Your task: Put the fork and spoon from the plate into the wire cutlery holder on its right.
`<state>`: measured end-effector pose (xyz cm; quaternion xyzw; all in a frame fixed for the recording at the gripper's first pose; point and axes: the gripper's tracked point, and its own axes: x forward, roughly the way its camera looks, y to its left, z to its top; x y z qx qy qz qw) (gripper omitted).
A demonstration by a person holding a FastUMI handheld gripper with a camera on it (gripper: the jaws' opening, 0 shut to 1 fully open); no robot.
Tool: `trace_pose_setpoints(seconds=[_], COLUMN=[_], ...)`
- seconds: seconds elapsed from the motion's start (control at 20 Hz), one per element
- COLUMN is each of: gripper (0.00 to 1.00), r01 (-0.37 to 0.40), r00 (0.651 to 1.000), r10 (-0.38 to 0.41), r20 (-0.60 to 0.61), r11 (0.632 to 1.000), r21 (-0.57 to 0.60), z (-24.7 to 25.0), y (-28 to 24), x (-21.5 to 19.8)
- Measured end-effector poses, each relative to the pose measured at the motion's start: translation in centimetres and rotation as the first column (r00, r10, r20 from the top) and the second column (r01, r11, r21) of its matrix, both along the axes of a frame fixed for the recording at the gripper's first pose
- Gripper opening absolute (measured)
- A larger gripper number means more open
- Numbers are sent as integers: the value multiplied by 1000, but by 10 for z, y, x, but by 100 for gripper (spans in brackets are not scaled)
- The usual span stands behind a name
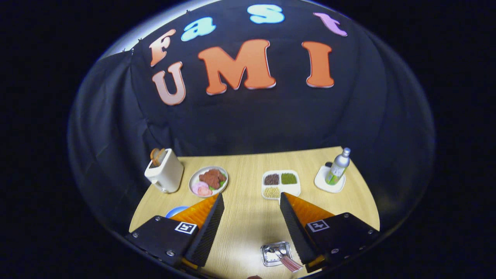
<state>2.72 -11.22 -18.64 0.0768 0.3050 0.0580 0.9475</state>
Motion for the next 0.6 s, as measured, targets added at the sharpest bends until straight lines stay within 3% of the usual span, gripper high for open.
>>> trace_pose_setpoints(seconds=[0.3, 0.6], gripper=[87, 89], r01=[166, 227], r00=[936, 845], r10=[-155, -177], r20=[315, 504], r11=[986, 973], r21=[-8, -39], z=[66, 106], y=[-30, -35], x=[0, -12])
